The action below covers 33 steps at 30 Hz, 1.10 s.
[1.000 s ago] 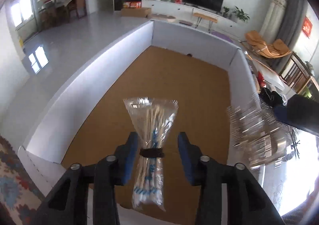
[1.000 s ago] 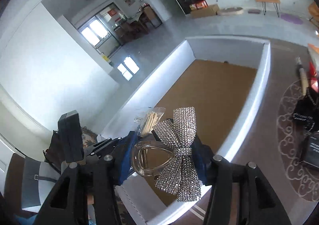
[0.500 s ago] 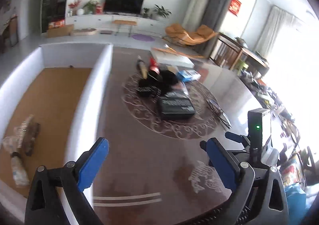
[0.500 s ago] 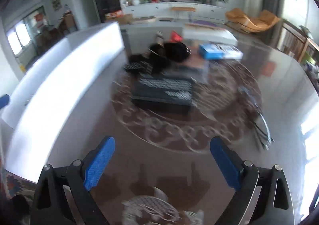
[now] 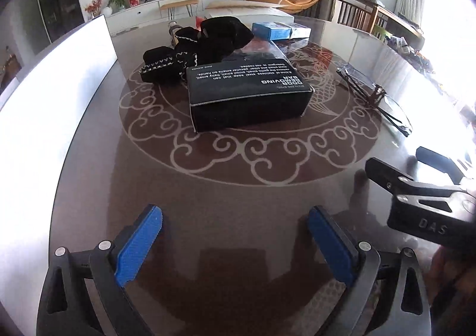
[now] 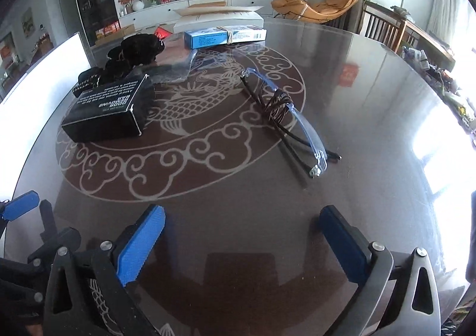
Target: Organize objects
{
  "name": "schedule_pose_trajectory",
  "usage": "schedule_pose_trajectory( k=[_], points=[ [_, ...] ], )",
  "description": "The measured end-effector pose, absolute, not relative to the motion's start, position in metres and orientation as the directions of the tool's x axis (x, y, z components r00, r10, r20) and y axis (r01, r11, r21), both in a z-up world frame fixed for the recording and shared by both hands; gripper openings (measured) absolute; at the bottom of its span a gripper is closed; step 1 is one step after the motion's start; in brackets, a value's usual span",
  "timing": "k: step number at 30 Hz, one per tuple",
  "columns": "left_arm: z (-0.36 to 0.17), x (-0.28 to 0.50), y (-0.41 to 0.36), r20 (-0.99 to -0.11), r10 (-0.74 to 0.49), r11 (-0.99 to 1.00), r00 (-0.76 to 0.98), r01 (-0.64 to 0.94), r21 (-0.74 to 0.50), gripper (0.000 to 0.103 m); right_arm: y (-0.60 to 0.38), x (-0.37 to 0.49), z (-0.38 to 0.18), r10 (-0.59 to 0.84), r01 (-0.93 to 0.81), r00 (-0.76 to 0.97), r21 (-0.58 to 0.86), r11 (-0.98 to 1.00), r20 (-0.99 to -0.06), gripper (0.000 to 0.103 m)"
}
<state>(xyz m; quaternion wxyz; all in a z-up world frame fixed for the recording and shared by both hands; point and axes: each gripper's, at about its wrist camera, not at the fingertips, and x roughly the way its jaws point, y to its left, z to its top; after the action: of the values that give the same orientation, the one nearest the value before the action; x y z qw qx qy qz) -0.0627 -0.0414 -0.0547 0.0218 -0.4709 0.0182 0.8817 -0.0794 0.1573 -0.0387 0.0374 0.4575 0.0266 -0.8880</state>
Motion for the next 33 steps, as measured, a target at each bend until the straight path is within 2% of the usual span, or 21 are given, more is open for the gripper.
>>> schedule_pose_trajectory(
  k=[12,33],
  points=[
    [-0.056,-0.114,-0.038,-0.812,-0.014,-1.0,-0.583,0.015,0.007,0.103,0.165,-0.085,-0.04,-0.008,0.028,-0.581,-0.01,-1.0,-0.814,0.103],
    [-0.056,-0.114,-0.037,-0.812,-0.017,-1.0,-0.583,0.017,0.009,0.103,0.164,-0.085,-0.04,-0.006,0.028,-0.581,-0.013,-1.0,-0.814,0.103]
  ],
)
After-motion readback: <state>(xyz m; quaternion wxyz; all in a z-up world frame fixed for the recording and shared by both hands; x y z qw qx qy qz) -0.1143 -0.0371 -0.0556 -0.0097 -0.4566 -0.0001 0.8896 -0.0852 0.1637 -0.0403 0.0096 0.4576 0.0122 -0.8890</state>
